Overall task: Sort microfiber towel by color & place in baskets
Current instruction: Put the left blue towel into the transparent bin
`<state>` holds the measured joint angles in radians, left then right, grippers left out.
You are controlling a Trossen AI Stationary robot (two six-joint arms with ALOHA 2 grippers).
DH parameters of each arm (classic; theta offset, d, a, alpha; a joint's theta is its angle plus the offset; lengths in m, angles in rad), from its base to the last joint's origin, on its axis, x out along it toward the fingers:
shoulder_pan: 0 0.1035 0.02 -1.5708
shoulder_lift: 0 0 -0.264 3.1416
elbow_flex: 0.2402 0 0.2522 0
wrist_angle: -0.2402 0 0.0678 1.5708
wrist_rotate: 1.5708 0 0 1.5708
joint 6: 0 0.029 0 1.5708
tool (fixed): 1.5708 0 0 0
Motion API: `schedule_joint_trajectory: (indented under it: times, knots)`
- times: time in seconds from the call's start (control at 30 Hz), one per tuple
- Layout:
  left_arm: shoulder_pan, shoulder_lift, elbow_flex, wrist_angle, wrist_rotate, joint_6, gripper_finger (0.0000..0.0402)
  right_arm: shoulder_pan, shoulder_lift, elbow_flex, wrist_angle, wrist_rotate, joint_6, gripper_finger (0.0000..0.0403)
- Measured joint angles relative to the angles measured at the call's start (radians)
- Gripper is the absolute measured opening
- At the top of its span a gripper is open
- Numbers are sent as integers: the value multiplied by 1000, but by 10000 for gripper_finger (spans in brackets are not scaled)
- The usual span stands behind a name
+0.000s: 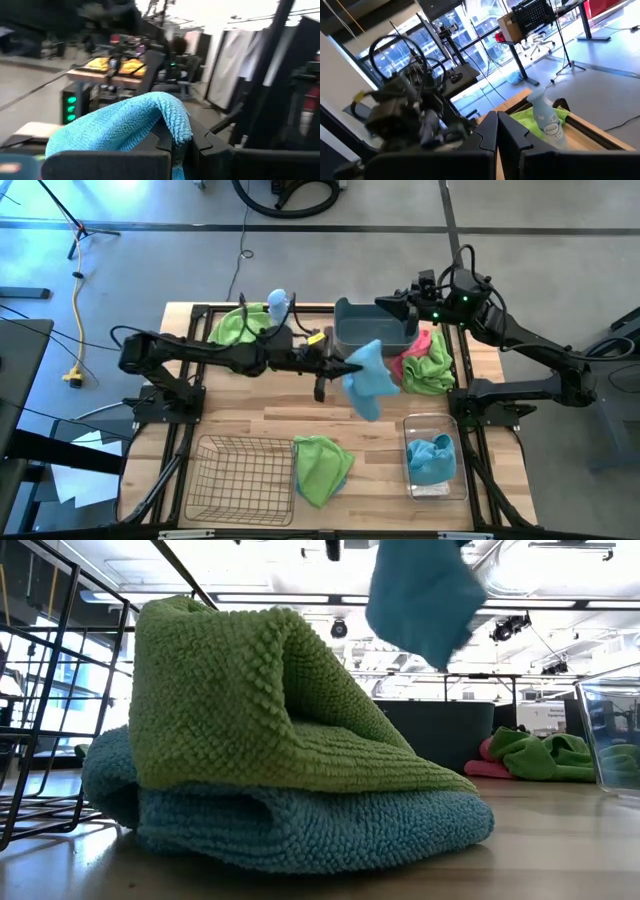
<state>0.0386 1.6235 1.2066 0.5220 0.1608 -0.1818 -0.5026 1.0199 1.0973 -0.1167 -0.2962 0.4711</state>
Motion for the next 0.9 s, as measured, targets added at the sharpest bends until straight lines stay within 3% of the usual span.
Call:
schedule_joint_trajectory:
  times: [0.27, 0.53, 0.9]
  knots:
    - [-42, 124, 100, 30, 109, 22, 0, 0, 0, 0, -2, 0, 4, 0]
    - [-61, 248, 235, 31, 109, 37, 0, 2, -9, 0, -13, -17, -3, 0]
    - [-78, 360, 368, 29, 108, 52, 0, 0, -102, 0, -110, -163, -1, 0]
